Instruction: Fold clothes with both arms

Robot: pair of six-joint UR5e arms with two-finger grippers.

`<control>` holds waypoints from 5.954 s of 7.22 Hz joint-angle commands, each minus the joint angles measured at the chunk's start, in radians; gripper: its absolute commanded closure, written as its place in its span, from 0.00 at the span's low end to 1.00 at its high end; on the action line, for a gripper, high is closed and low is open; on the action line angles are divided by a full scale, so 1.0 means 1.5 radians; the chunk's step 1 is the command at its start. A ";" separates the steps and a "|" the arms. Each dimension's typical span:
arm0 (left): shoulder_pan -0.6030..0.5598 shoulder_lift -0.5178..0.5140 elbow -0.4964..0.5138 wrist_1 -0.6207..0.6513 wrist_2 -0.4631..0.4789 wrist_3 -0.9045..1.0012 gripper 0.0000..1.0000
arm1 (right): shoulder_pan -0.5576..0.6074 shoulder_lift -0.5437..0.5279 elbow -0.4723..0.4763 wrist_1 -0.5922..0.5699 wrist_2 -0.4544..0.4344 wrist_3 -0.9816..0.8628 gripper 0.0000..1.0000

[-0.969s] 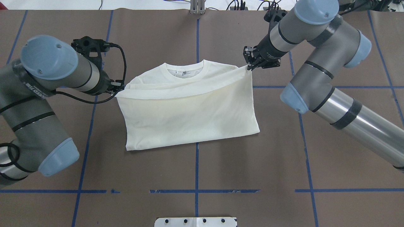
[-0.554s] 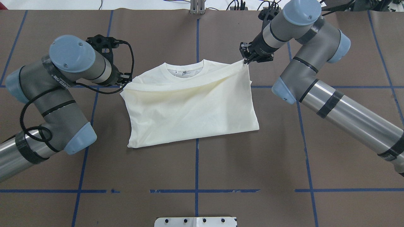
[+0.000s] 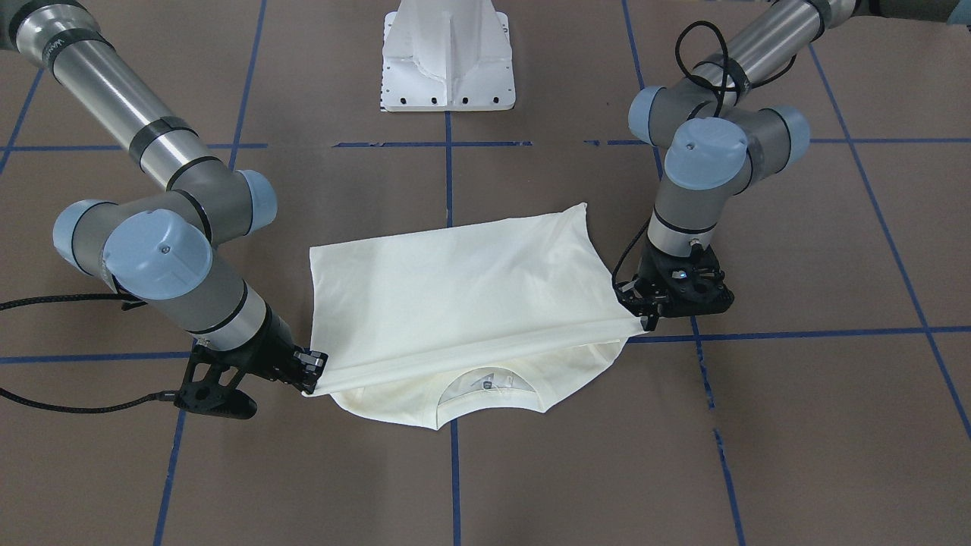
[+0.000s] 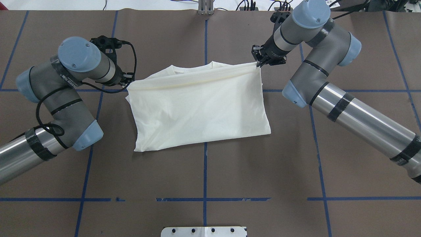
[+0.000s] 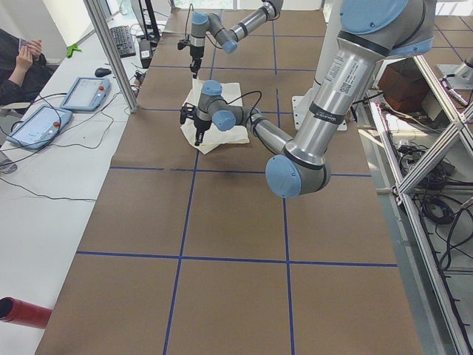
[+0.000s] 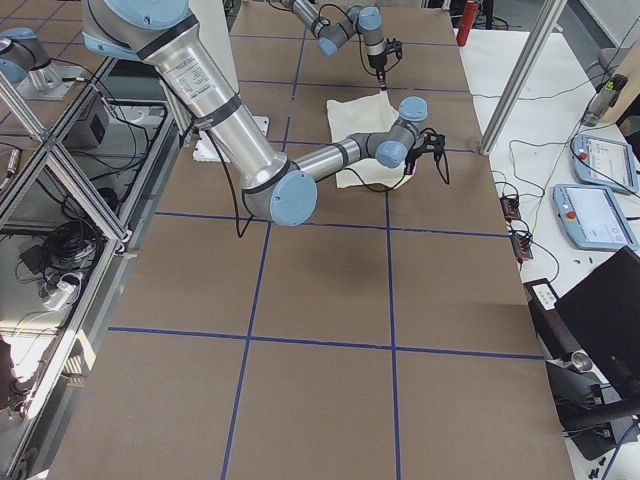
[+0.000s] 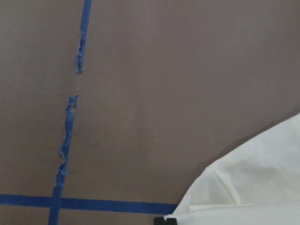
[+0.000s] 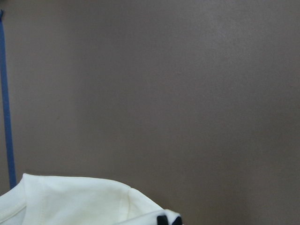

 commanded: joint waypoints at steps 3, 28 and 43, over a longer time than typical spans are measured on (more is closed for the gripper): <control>-0.001 -0.010 0.004 -0.002 0.002 -0.001 1.00 | -0.003 0.005 -0.008 -0.001 -0.011 -0.001 1.00; -0.035 -0.025 -0.149 0.120 -0.006 -0.038 0.00 | -0.180 -0.300 0.357 -0.023 -0.032 0.048 1.00; 0.247 0.024 -0.199 0.026 0.000 -0.331 0.07 | -0.173 -0.501 0.666 -0.013 -0.015 0.219 0.00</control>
